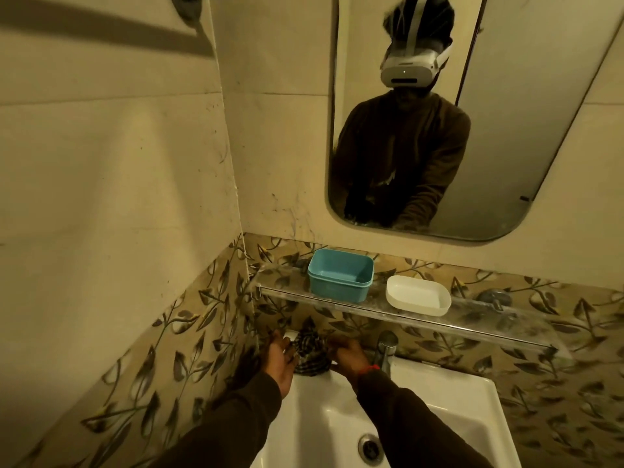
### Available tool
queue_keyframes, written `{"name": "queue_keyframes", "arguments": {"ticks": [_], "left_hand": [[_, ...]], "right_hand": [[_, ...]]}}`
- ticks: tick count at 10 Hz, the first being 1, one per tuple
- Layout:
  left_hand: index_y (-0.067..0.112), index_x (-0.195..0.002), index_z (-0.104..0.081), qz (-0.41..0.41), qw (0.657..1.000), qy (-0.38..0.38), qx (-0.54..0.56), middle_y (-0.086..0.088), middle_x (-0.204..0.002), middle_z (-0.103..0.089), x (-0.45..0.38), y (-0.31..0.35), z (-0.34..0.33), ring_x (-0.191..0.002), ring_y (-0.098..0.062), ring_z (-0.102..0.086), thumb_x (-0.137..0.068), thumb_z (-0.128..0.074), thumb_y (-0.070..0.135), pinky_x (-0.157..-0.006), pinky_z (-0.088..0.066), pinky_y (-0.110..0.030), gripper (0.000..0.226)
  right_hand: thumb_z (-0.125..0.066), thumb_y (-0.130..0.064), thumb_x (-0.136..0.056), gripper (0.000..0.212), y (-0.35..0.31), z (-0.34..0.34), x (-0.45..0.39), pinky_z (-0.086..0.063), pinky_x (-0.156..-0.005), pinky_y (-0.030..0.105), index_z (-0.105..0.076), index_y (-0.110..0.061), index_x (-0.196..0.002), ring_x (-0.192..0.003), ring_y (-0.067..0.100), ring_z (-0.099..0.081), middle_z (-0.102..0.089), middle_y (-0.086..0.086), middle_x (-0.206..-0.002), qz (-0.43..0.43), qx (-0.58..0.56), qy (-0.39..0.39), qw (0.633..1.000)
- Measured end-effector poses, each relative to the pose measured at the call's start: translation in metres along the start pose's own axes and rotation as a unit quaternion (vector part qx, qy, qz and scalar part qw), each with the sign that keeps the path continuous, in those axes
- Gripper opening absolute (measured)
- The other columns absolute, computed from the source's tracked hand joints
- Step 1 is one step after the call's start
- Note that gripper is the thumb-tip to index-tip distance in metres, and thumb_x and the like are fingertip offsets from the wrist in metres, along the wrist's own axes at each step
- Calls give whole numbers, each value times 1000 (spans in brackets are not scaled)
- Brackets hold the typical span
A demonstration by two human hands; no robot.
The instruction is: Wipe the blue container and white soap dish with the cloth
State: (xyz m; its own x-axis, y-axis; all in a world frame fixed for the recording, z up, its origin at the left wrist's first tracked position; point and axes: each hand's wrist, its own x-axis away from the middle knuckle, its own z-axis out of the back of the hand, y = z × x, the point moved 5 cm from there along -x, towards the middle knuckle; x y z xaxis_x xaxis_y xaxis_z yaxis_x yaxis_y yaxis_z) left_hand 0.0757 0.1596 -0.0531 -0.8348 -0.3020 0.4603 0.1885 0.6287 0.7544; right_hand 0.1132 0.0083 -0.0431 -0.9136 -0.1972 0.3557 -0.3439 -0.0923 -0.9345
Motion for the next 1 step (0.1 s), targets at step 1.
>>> {"name": "queue_keyframes", "arguments": {"ticks": [1], "left_hand": [[18,-156,-29,-14,1000,-8,-7,-13,-161,-33,13,1,-5,-145,-34,-36,-108,-34,39,-120,-30,-49,52]], "right_hand": [[-46,9,-92,36,-12,-3,17,-47,-100,44,-59,-2,-124,-113,31,-56,-61,15,-114,14,35,-21,999]]}}
